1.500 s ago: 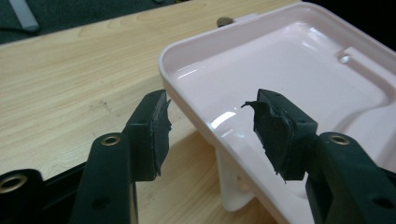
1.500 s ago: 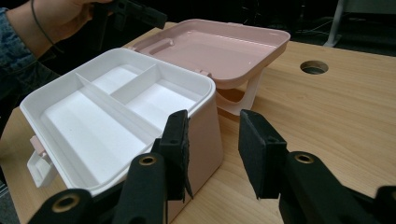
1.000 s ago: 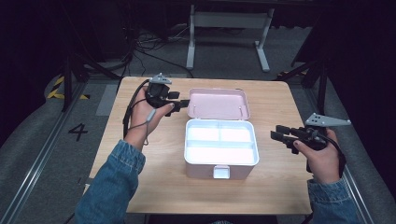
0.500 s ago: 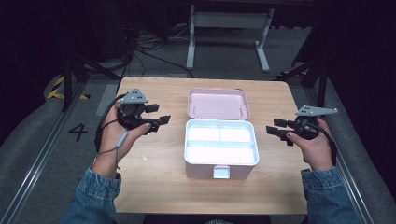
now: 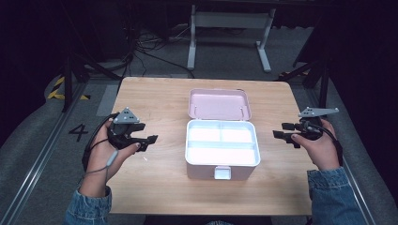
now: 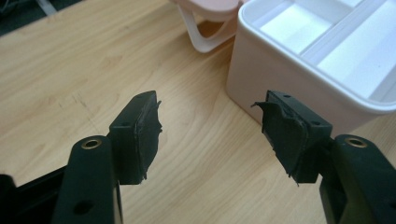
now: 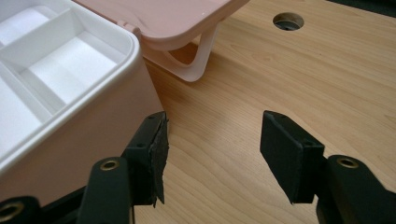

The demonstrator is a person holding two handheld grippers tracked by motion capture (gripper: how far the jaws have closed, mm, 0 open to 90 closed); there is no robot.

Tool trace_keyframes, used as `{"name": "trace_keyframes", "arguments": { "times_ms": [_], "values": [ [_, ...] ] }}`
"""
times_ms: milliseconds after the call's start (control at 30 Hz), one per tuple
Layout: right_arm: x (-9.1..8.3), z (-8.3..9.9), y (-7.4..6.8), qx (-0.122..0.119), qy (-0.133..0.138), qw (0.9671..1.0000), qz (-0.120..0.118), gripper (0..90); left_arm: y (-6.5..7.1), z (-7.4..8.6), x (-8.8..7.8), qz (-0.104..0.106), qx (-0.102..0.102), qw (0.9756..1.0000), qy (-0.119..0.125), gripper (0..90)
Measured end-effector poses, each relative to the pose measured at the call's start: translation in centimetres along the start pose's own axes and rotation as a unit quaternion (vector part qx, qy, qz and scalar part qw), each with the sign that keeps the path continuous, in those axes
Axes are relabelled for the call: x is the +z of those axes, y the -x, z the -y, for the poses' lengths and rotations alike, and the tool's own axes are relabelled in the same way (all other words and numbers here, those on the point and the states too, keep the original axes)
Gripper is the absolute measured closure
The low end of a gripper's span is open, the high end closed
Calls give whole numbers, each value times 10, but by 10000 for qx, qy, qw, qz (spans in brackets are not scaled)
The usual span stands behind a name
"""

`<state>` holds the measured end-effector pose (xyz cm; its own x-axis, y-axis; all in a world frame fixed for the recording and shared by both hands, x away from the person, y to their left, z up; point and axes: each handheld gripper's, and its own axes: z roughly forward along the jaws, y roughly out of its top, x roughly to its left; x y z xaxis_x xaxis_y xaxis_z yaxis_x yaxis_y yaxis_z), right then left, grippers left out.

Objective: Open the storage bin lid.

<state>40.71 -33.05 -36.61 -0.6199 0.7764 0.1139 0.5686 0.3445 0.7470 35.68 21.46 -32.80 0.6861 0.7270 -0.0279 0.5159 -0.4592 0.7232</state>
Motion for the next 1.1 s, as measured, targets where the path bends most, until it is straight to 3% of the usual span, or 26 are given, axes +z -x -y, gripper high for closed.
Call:
{"name": "trace_keyframes", "arguments": {
  "times_ms": [67, 267, 400, 600, 800, 900, 1100],
  "values": [
    [2, 2, 1, 20, -52, 10000, -8, 418, -3, 8, 5, 66, -121, 9999, -89, 373],
    [6, 6, 4, 38, -208, 9998, 20, 414, -13, 21, 15, -167, -243, 9983, -498, 365],
    [8, 9, 6, 41, -305, 9995, 70, 408, -20, 31, 22, -296, -331, 9960, -773, 358],
    [11, 15, 9, 127, -491, 9987, 45, 405, -27, 39, 28, -263, -475, 9920, -1141, 358],
    [13, 21, 12, 184, -697, 9974, 91, 397, -35, 51, 41, -485, -699, 9773, -1938, 355],
    [14, 25, 14, 214, -803, 9964, 140, 394, -37, 53, 44, -440, -758, 9776, -1913, 355],
    [15, 27, 16, 236, -815, 9963, 135, 385, -36, 51, 42, -282, -703, 9824, -1705, 336]
  ]
}}
